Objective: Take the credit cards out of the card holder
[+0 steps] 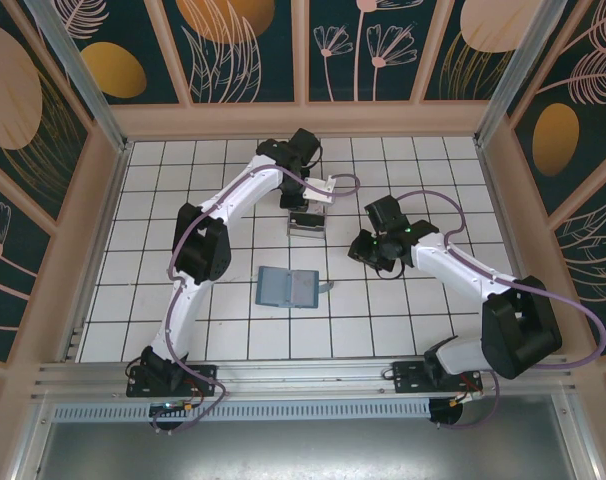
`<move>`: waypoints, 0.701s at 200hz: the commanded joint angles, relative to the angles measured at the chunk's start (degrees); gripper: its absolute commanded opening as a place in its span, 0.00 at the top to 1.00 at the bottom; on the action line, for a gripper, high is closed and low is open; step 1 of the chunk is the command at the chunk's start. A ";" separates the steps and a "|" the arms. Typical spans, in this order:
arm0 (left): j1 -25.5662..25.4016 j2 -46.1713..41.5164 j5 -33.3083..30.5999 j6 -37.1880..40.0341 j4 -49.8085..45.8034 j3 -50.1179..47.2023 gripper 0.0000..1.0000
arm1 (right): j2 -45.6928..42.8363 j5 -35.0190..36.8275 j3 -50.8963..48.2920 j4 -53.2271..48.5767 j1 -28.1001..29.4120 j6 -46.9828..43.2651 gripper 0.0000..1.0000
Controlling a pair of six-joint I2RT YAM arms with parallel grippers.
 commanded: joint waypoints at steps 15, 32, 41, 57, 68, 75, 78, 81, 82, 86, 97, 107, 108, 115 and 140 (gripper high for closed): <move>-0.26 -1.03 0.64 -1.38 1.94 1.45 0.72 | 0.19 -0.38 0.21 -0.04 -0.36 -0.39 0.69; -0.24 -2.41 1.58 -3.91 3.29 0.97 0.72 | 0.21 -0.92 -0.02 0.50 -0.26 -0.46 0.69; -0.19 -3.41 2.34 -5.31 4.36 -0.04 0.72 | 0.16 -1.32 -0.13 0.90 -0.19 -0.46 0.69; -0.17 -6.31 2.28 -10.01 9.62 -4.45 0.74 | 0.62 -2.05 -0.40 1.75 0.29 -0.43 0.69; -0.19 -8.96 2.29 -13.32 14.57 -8.89 0.74 | 1.03 -2.30 -0.49 2.15 0.67 -0.42 0.69; -0.19 -10.89 2.14 -15.61 17.65 -12.14 0.74 | 1.32 -2.34 -0.49 2.29 0.93 -0.44 0.69; -0.24 -11.70 1.83 -16.69 19.18 -13.60 0.74 | 1.42 -2.34 -0.49 2.32 1.07 -0.46 0.69; -0.27 -12.61 1.55 -17.89 20.48 -14.92 0.74 | 1.47 -2.34 -0.49 2.38 1.22 -0.41 0.69; -0.23 -12.90 1.51 -18.24 21.14 -15.44 0.74 | 1.54 -2.39 -0.53 2.40 1.31 -0.40 0.69; -0.19 -13.97 0.87 -19.78 23.22 -17.26 0.74 | 1.64 -2.43 -0.46 2.50 1.43 -0.31 0.69; -0.20 -16.80 -0.41 -23.51 27.76 -21.68 0.73 | 1.95 -2.51 -0.56 2.79 1.75 -0.29 0.69; -0.25 -19.19 -2.20 -27.34 31.14 -25.15 0.73 | 2.21 -2.77 -0.61 3.07 1.75 -0.21 0.69; -0.27 -19.39 -2.39 -27.75 31.39 -25.30 0.73 | 2.27 -2.78 -0.59 3.10 1.75 -0.16 0.69; -0.20 -20.74 -3.76 -30.36 32.95 -27.18 0.73 | 2.42 -2.78 -0.59 3.25 2.54 -0.12 0.69; -0.09 -24.72 -7.21 -38.71 34.85 -31.59 0.74 | 2.96 -2.61 -0.69 3.86 4.02 0.24 0.69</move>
